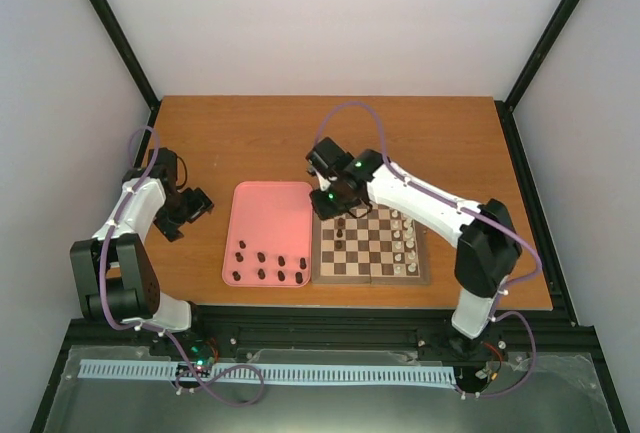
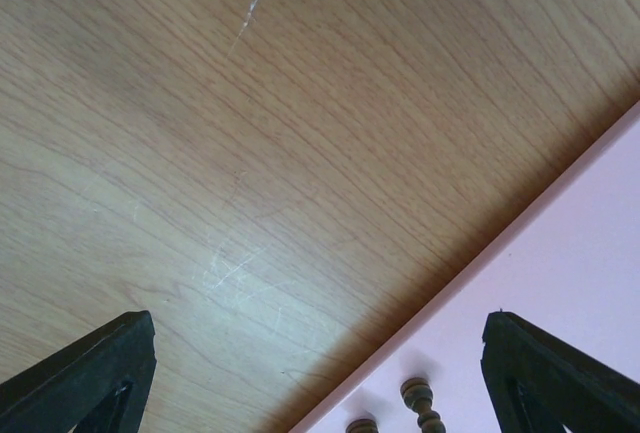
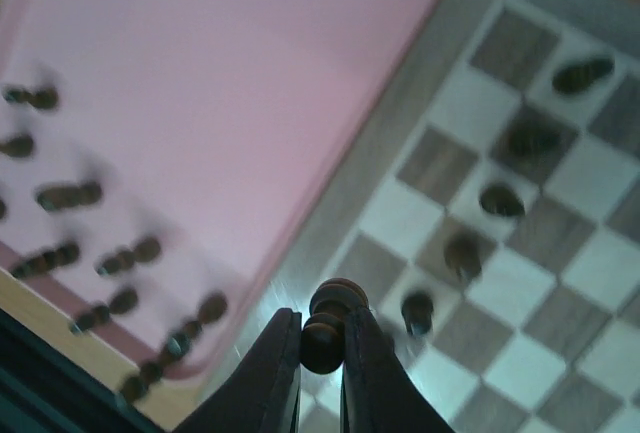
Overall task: Set up the chess pieces on the board
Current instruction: Place the chess piece on the chessboard.
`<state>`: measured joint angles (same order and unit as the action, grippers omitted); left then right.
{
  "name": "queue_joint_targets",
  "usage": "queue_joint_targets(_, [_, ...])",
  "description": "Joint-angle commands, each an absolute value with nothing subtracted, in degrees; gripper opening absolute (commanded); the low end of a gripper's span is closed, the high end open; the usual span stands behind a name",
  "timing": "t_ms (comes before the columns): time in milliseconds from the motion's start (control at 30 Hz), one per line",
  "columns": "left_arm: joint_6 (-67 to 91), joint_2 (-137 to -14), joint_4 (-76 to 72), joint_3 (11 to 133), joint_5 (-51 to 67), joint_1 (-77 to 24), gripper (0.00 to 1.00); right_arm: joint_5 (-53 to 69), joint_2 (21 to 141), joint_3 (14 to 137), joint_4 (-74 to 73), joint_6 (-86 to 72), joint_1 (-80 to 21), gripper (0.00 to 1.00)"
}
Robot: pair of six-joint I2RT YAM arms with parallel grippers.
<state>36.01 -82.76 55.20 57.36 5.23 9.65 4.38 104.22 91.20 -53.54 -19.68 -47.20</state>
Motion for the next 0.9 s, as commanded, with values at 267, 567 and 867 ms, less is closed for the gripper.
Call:
queue_joint_targets(267, [35.1, -83.6, 54.0, 57.8, 6.3, 10.0, 1.0, 3.5, 92.3, 69.0, -51.8, -24.6, -48.3, 0.03])
queue_joint_targets(567, [35.0, -84.2, 54.0, 58.0, 6.3, 10.0, 1.0, 3.0, 95.0, 67.2, -48.6, -23.3, -51.9, 0.03])
queue_joint_targets(867, [34.9, -83.9, 54.1, 57.9, 6.3, 10.0, 1.0, 2.8, 96.3, 66.8, -47.7, -22.8, -52.1, 0.03])
